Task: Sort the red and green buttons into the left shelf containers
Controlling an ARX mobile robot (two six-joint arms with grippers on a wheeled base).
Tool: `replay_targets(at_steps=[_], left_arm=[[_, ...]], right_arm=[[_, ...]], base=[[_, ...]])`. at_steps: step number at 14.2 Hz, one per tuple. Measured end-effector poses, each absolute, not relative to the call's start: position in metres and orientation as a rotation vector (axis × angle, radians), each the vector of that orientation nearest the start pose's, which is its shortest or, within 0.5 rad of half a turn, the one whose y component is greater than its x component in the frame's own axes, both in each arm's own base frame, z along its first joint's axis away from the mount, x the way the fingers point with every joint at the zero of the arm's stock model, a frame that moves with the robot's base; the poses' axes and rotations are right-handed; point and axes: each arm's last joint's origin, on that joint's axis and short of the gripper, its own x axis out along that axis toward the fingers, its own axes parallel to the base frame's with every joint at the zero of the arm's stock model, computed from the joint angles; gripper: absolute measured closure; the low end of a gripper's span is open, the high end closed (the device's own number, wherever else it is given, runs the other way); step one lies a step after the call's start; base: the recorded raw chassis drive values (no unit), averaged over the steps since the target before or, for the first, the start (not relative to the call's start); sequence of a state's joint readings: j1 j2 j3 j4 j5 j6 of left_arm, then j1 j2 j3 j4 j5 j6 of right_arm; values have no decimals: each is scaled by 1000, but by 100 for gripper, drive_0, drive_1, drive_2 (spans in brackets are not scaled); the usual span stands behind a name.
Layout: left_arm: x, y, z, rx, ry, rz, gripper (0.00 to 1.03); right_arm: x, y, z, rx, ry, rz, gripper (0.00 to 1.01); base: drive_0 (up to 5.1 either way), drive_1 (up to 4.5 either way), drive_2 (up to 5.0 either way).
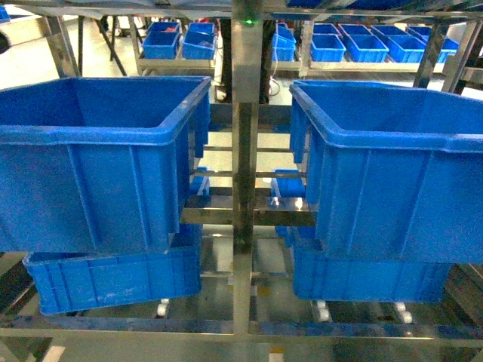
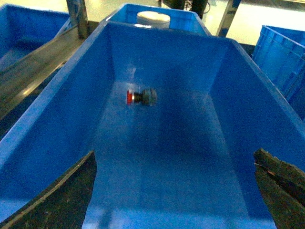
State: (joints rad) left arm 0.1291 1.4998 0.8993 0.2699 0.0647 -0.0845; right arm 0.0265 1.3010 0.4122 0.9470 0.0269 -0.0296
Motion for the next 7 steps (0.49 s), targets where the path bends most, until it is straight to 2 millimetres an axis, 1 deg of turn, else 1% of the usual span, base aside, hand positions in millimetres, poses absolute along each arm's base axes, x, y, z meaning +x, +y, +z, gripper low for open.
replay_targets(at_steps=[1,2,3,4,5,6,7], left_arm=[[303,47,249,-152,341,69,5],[292,49,258,-173,308,62,5],[292,47,266,-174,277,50,5],[294,43,261,-150,198,14,9],[284,38,249,-80,95,0,22],[263,31,233,-45,44,-3,37],[248,27,228,-26,8,4,49]], right_arm=[[247,6,211,-28,-58,-1,3],[247,6,211,-28,-58,-1,3],[247,6,211,-28,-60,0,3],[247,5,210,-21,-36,0,5],[240,1,206,-17,11,1,17],[225,0,201,-15,7,-5,32],[214,0,198,-15,-2,-3,45]], base=[[0,0,0],[0,0,0],[0,0,0],[0,0,0],[0,0,0],[0,0,0],[0,0,0]])
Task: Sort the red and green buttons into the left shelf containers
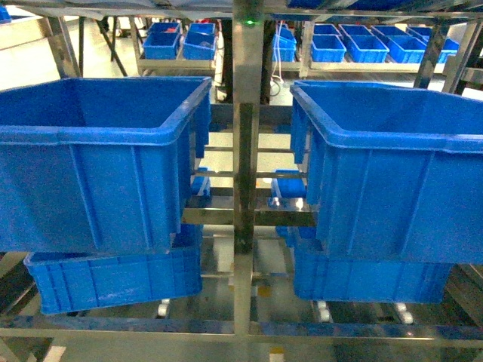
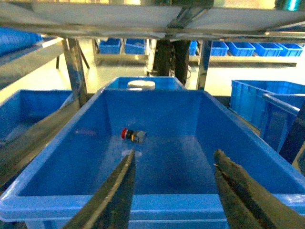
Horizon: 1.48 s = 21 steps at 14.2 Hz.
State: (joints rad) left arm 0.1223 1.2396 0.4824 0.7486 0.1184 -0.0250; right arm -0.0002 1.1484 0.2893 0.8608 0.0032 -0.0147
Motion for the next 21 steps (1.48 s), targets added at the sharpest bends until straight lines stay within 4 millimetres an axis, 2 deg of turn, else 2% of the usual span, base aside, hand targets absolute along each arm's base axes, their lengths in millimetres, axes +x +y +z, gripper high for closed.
replay_targets(at_steps=[1,4,7,9,11,14,15,21], left_arm=[[234,22,225,-16,-20,1,64],[202,12,198,-21,21,-4,102],[177,-1,188,-15,9,-16,101],[164,0,182,-15,12,4,101],[153,0,177,-15,12,2,101],[140,0,170,-14,-22,3,101],[137,0,165,-15,15,3,101],[120,0,172,-14,-16,1,101]], right_arm=[[204,0,194,-15,-1,-3,60],[179,0,183,-15,7,-3,100],[160,0,176,-11,14,-3,99],[150,0,171,-10,-17,-4,99],[142,0,161,-9,33,-1,99],[132,0,168,-8,-3,-1,99],[129,0,168,-8,-2,-1,99],[115,0,170,-8,-13,-1,99]], base=[[0,0,0],[0,0,0],[0,0,0],[0,0,0],[0,0,0],[0,0,0],[0,0,0],[0,0,0]])
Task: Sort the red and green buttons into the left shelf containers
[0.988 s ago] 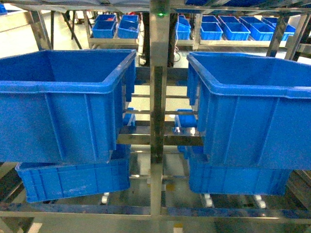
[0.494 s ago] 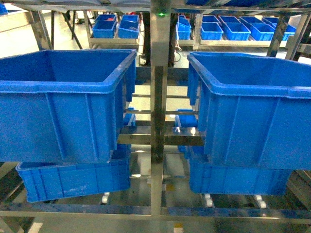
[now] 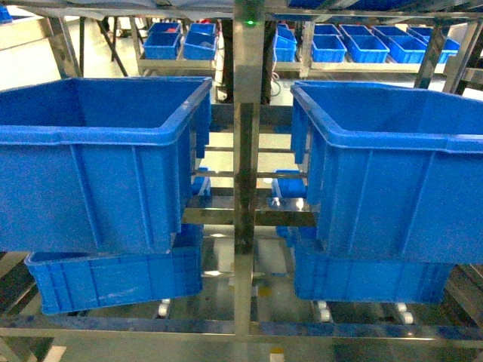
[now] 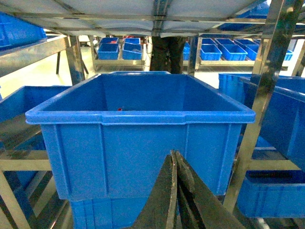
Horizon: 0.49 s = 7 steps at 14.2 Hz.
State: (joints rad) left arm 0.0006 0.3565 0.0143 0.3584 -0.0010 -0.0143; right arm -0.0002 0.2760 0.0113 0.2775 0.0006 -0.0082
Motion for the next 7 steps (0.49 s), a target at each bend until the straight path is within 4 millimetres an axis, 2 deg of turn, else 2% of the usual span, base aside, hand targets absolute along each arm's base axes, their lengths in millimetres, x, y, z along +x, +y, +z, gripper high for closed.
replay_targets(at_steps=[5,6,7], left_arm=[[111,0,171,-14,-15,1,101],[110,0,171,-14,-14,1,101],[109,0,171,-14,-15,2,101]], right_arm=[[108,0,170,-8,-12,-1,99],[103,0,165,-8,29,-1,99],[98,0,167,-8,0,-1,99]], base=[[0,0,0],[0,0,0],[0,0,0]])
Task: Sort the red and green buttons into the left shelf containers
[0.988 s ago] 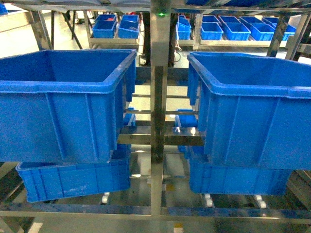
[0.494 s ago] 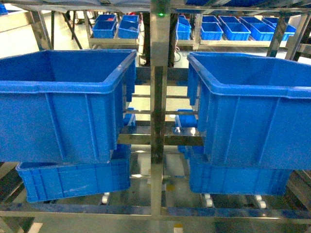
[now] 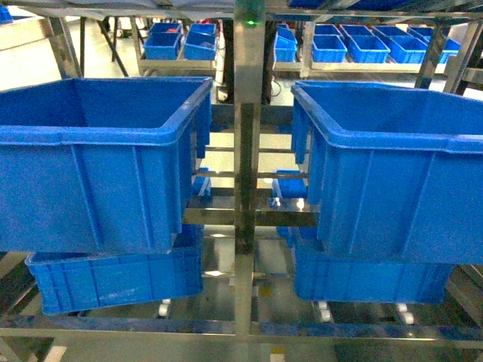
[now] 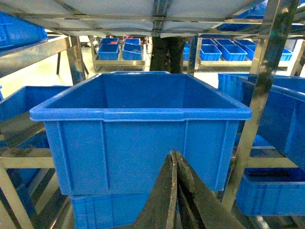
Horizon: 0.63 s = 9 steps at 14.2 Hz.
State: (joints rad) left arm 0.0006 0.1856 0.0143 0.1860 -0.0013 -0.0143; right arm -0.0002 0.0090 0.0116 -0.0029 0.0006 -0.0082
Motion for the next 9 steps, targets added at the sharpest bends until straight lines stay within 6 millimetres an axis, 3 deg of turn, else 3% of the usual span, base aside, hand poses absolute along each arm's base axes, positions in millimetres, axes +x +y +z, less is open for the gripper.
replay_targets(at_steps=[3,8,9], left_arm=[[97,0,168,-12,-8,4,101],[97,0,167,-10,0,2,101],[97,0,167,-10,-1,1,92]], right_arm=[[97,0,167,-8,-6,-1,99],[97,0,167,-8,-2,0,99],[97,0,167,-8,-2,0,95]], base=[[0,0,0],[0,0,0],[0,0,0]])
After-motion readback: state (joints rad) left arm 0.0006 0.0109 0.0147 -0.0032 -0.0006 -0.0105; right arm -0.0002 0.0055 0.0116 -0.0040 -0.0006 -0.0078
